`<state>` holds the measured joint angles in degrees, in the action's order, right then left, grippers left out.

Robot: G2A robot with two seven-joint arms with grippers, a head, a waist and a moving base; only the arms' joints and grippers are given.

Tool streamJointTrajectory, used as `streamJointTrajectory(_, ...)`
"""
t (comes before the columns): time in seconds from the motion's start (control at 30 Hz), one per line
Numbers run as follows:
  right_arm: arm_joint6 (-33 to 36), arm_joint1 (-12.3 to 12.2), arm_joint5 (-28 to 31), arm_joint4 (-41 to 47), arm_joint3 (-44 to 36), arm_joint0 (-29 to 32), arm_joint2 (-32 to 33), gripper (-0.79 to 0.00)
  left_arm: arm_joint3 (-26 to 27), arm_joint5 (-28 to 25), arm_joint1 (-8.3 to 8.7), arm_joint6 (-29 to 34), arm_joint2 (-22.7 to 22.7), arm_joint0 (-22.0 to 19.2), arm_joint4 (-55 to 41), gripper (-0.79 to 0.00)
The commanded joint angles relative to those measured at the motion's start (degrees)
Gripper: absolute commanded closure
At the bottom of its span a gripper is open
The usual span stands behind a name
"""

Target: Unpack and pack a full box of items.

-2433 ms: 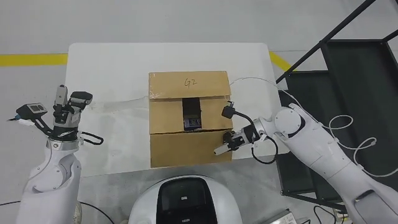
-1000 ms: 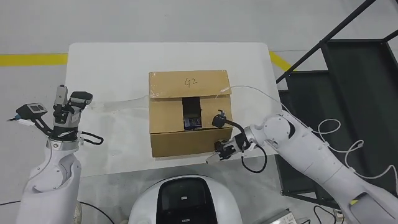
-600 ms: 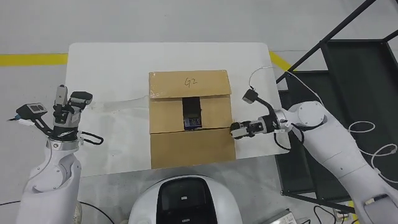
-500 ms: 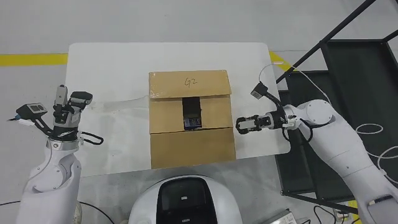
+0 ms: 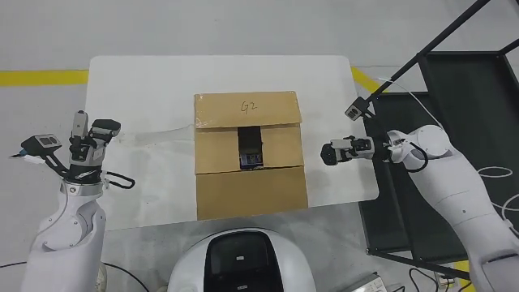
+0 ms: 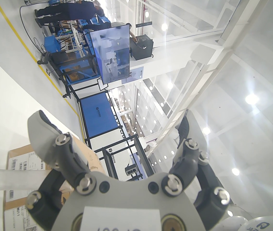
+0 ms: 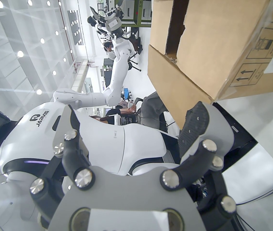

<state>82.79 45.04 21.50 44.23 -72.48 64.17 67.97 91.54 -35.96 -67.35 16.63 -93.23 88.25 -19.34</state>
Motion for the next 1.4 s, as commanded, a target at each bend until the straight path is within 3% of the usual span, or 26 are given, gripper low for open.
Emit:
streamJointTrajectory(0.0,0.00,0.00,0.00,0.00,0.00,0.00,0.00,-0.785,0.00,0.00,0.00,0.00,0.00,0.00,0.00,-0.785)
streamJointTrajectory(0.43,0.00,0.00,0.00,0.00,0.00,0.00,0.00,-0.785,1.04,1.09,-0.07,0.72,0.83,-0.37,-0.07,-0.785)
streamJointTrajectory(0.53,0.00,0.00,0.00,0.00,0.00,0.00,0.00,-0.785,2.78,2.70,0.14,7.03,2.73,-1.80,1.44,-0.785)
streamJointTrajectory(0.7,0.00,0.00,0.00,0.00,0.00,0.00,0.00,-0.785,4.05,2.24,1.11,23.56,4.46,-5.11,3.77,-0.785)
streamJointTrajectory(0.93,0.00,0.00,0.00,0.00,0.00,0.00,0.00,-0.785,-1.71,8.30,2.10,41.19,7.79,-15.21,2.62,-0.785)
streamJointTrajectory(1.17,0.00,0.00,0.00,0.00,0.00,0.00,0.00,-0.785,-8.59,10.84,2.10,51.81,12.61,-23.77,-2.89,-0.785)
streamJointTrajectory(1.37,0.00,0.00,0.00,0.00,0.00,0.00,0.00,-0.785,-11.48,8.43,2.34,58.71,14.80,-26.44,-3.83,-0.785)
